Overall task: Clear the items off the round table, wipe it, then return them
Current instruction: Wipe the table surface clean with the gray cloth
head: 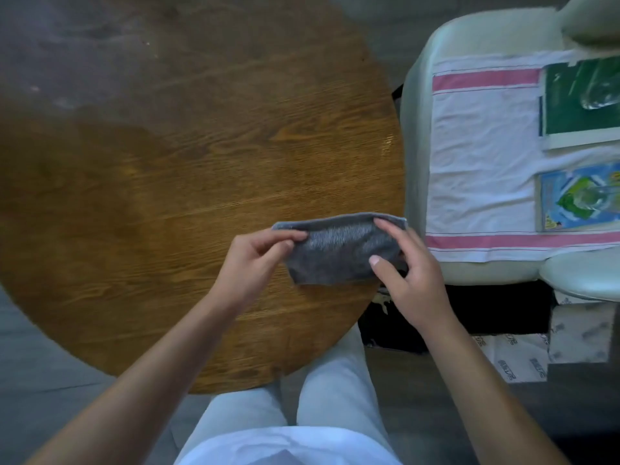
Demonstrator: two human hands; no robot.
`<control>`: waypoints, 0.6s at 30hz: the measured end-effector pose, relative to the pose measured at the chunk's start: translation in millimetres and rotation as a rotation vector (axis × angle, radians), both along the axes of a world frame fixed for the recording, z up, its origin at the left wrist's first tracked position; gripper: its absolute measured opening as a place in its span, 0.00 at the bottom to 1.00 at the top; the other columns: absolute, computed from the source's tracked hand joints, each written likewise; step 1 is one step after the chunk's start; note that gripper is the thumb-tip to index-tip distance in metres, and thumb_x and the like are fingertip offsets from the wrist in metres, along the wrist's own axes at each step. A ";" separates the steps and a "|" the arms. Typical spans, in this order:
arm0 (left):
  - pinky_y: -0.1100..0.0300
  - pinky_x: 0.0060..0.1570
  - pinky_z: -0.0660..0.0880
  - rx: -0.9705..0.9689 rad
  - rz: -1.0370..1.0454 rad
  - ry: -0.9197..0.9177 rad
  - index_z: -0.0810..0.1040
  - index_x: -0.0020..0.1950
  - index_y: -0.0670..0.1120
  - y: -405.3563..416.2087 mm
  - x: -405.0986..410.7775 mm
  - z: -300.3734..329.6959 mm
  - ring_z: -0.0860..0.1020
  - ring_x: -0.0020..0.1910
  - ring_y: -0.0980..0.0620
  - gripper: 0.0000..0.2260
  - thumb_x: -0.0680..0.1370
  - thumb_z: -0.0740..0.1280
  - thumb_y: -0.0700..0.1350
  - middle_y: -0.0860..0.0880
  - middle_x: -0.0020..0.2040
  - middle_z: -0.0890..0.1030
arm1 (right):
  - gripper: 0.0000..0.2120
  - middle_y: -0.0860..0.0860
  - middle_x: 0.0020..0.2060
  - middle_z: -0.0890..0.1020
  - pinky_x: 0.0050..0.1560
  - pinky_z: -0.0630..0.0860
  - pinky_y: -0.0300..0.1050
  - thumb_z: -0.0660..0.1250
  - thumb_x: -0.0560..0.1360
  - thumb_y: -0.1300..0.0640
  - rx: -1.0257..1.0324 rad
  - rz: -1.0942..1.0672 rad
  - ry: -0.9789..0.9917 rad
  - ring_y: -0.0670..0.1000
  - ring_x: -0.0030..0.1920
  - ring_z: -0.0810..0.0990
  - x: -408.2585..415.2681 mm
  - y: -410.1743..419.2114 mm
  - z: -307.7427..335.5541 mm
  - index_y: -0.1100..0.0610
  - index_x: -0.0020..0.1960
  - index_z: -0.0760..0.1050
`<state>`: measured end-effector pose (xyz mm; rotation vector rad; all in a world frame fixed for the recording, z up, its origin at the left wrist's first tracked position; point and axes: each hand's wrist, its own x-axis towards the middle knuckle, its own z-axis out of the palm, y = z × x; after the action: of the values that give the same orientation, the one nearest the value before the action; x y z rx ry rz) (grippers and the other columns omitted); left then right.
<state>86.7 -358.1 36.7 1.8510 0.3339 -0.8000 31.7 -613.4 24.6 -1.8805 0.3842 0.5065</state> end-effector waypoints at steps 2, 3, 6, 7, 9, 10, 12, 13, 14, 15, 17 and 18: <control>0.59 0.57 0.78 0.022 -0.017 -0.015 0.87 0.53 0.56 -4.2 16.6 -9.2 0.82 0.57 0.57 0.14 0.81 0.68 0.38 0.56 0.52 0.87 | 0.28 0.45 0.71 0.74 0.71 0.70 0.42 0.68 0.77 0.52 -0.061 0.101 -0.003 0.43 0.73 0.72 12.9 -3.8 -7.2 0.51 0.77 0.70; 0.59 0.57 0.78 0.037 -0.036 -0.036 0.87 0.54 0.56 -3.4 28.5 -14.3 0.82 0.57 0.57 0.13 0.82 0.68 0.39 0.57 0.53 0.87 | 0.29 0.44 0.71 0.73 0.71 0.70 0.41 0.69 0.78 0.52 -0.085 0.140 -0.012 0.44 0.73 0.71 22.0 -3.3 -12.1 0.51 0.78 0.69; 0.59 0.60 0.78 0.099 -0.149 -0.159 0.85 0.60 0.53 -11.1 66.1 -29.0 0.80 0.58 0.59 0.11 0.83 0.67 0.41 0.56 0.57 0.85 | 0.31 0.48 0.72 0.71 0.70 0.68 0.45 0.69 0.79 0.53 -0.231 0.262 -0.070 0.49 0.73 0.69 50.1 -16.5 -22.0 0.52 0.80 0.65; 0.58 0.61 0.77 0.130 -0.202 -0.186 0.85 0.62 0.52 -13.3 79.3 -33.9 0.80 0.58 0.59 0.11 0.83 0.66 0.42 0.55 0.58 0.84 | 0.32 0.50 0.73 0.71 0.70 0.67 0.46 0.68 0.79 0.52 -0.268 0.293 -0.083 0.51 0.74 0.69 61.6 -20.1 -24.9 0.53 0.81 0.63; 0.55 0.61 0.76 0.183 -0.268 -0.242 0.83 0.64 0.52 -14.8 105.3 -41.4 0.79 0.59 0.56 0.12 0.83 0.66 0.44 0.53 0.59 0.82 | 0.33 0.54 0.75 0.70 0.71 0.66 0.49 0.67 0.79 0.51 -0.339 0.354 -0.106 0.54 0.75 0.68 82.0 -23.1 -33.2 0.54 0.82 0.61; 0.53 0.62 0.76 0.203 -0.274 -0.258 0.83 0.64 0.52 -17.6 115.3 -44.2 0.78 0.58 0.54 0.12 0.83 0.66 0.46 0.53 0.59 0.82 | 0.34 0.55 0.76 0.70 0.72 0.67 0.52 0.66 0.79 0.50 -0.390 0.391 -0.110 0.56 0.75 0.67 91.2 -26.4 -39.8 0.55 0.82 0.60; 0.52 0.62 0.75 0.241 -0.286 -0.274 0.83 0.65 0.52 -19.8 131.1 -46.3 0.78 0.58 0.53 0.13 0.82 0.65 0.47 0.52 0.58 0.81 | 0.35 0.58 0.77 0.69 0.75 0.66 0.58 0.64 0.78 0.47 -0.469 0.449 -0.151 0.59 0.77 0.66 110.2 -27.8 -49.5 0.57 0.82 0.60; 0.51 0.62 0.75 0.249 -0.280 -0.286 0.82 0.66 0.51 -22.1 137.7 -47.9 0.78 0.58 0.52 0.13 0.82 0.65 0.48 0.51 0.58 0.81 | 0.36 0.59 0.78 0.68 0.76 0.65 0.59 0.62 0.77 0.45 -0.506 0.476 -0.158 0.60 0.78 0.65 119.1 -29.7 -53.4 0.57 0.82 0.60; 0.50 0.63 0.75 0.252 -0.278 -0.296 0.82 0.66 0.51 -24.7 142.2 -47.8 0.78 0.58 0.52 0.14 0.82 0.65 0.48 0.50 0.59 0.81 | 0.37 0.60 0.79 0.67 0.78 0.63 0.60 0.62 0.77 0.44 -0.537 0.487 -0.155 0.60 0.79 0.63 125.5 -31.3 -56.1 0.57 0.82 0.60; 0.50 0.63 0.75 0.264 -0.278 -0.308 0.82 0.66 0.51 -26.8 146.8 -48.8 0.79 0.58 0.51 0.14 0.82 0.65 0.48 0.50 0.59 0.82 | 0.37 0.60 0.79 0.65 0.79 0.61 0.59 0.61 0.76 0.43 -0.558 0.494 -0.159 0.60 0.80 0.61 132.8 -32.8 -59.1 0.56 0.82 0.60; 0.50 0.63 0.75 0.295 -0.281 -0.342 0.82 0.67 0.50 -29.1 153.7 -51.1 0.79 0.58 0.51 0.14 0.82 0.66 0.47 0.49 0.59 0.82 | 0.37 0.60 0.80 0.64 0.80 0.58 0.59 0.61 0.77 0.43 -0.594 0.507 -0.173 0.60 0.82 0.58 143.8 -33.3 -61.3 0.56 0.82 0.60; 0.52 0.63 0.75 0.319 -0.282 -0.354 0.81 0.67 0.49 -30.4 156.4 -51.9 0.79 0.57 0.51 0.14 0.82 0.66 0.46 0.48 0.60 0.82 | 0.36 0.60 0.81 0.63 0.80 0.56 0.59 0.62 0.77 0.44 -0.612 0.513 -0.178 0.60 0.82 0.57 148.6 -33.4 -62.9 0.55 0.82 0.60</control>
<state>243.1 -388.4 -15.2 2.3301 -0.0319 -0.6110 180.3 -646.7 -38.4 -2.6171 -0.0905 0.5940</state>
